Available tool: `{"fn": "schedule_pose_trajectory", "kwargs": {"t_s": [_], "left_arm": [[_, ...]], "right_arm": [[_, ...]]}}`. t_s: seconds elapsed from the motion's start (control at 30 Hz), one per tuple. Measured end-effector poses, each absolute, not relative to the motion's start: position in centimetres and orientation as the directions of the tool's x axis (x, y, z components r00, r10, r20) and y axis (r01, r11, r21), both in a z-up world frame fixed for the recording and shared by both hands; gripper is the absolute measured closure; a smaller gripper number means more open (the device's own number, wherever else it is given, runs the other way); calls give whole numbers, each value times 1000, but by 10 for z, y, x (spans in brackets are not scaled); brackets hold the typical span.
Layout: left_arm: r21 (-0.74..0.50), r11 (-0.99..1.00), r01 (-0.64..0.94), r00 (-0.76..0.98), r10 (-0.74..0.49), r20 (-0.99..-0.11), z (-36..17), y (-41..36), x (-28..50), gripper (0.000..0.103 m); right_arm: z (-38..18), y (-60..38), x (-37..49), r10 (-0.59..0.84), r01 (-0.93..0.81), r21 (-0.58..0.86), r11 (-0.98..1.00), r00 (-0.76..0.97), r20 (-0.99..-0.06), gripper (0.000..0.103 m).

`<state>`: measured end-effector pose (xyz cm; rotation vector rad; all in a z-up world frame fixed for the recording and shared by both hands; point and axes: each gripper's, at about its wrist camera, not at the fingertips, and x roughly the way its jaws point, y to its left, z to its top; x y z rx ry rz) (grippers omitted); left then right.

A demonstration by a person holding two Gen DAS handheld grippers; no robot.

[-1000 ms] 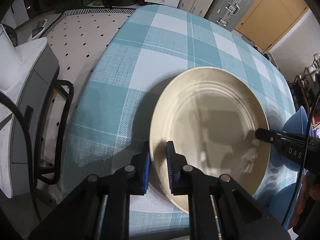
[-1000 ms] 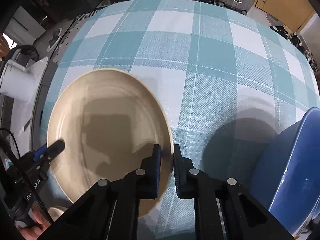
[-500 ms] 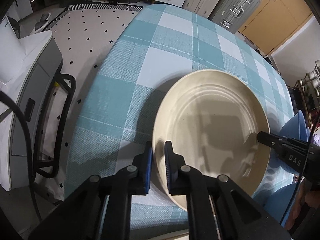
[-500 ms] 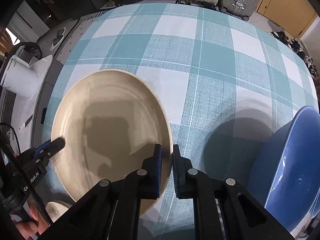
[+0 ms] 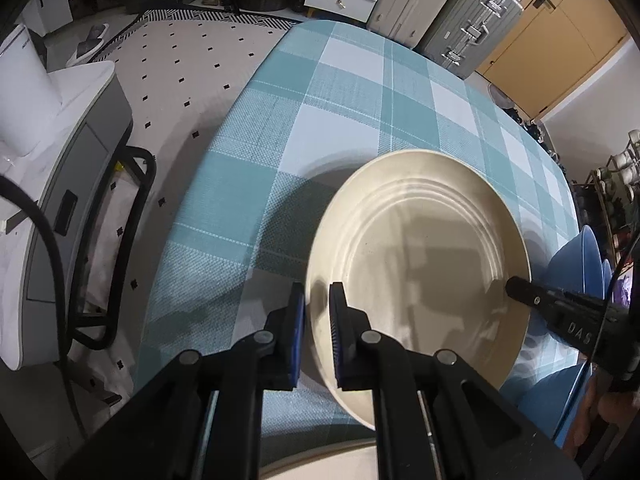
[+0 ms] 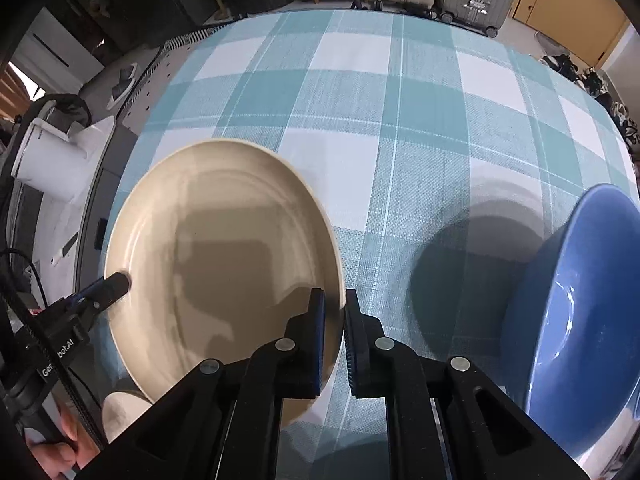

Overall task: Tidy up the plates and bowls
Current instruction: 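Carry the cream plate with both grippers toward the stacked cream plates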

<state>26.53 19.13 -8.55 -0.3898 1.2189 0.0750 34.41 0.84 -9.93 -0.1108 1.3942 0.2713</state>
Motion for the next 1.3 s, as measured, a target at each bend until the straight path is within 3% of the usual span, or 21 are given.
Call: {"fn": "schedule_pose_trajectory", "kwargs": {"t_s": [0.47, 0.93, 1.3], "left_arm": [[-224, 936, -272, 377, -111, -920, -52, 196, 238, 94], [-224, 933, -283, 416, -91, -905, 0, 198, 165, 94], [-225, 915, -334, 408, -75, -910, -17, 200, 88, 94]], "right_arm": [[-72, 16, 321, 163, -257, 117, 959, 167, -972, 94], [-16, 16, 244, 201, -277, 142, 950, 197, -959, 94], [-31, 16, 166, 239, -277, 185, 943, 179, -954, 95]]}}
